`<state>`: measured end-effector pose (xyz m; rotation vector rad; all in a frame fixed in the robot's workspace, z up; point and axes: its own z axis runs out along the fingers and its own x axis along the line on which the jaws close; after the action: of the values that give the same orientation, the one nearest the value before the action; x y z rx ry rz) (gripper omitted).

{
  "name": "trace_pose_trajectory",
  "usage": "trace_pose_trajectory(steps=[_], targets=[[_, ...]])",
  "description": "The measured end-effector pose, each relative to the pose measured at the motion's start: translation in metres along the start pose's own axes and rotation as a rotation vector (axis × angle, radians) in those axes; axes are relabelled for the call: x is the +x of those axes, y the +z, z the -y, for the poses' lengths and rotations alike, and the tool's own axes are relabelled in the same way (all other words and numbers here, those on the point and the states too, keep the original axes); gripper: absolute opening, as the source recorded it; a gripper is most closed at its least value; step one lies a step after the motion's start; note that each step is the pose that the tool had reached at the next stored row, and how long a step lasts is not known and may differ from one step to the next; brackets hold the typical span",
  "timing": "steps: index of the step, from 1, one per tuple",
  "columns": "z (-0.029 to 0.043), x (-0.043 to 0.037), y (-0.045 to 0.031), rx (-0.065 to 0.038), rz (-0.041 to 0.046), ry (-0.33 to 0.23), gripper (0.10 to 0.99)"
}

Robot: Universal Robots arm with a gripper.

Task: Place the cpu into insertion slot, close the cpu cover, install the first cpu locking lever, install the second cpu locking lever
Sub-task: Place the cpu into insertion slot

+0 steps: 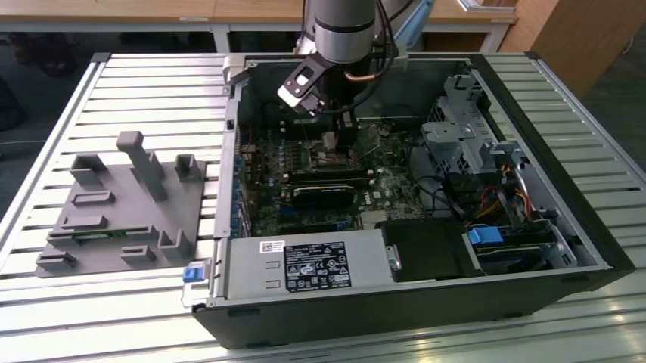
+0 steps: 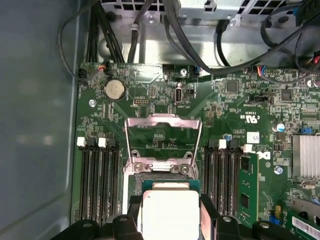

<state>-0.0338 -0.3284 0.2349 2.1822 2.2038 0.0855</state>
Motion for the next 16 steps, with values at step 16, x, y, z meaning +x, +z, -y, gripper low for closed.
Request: trace_pose_trajectory(steps=[16], targets=[[0.0049, 0.0018, 0.0191, 0.000, 0.0013, 0.005, 0.541]])
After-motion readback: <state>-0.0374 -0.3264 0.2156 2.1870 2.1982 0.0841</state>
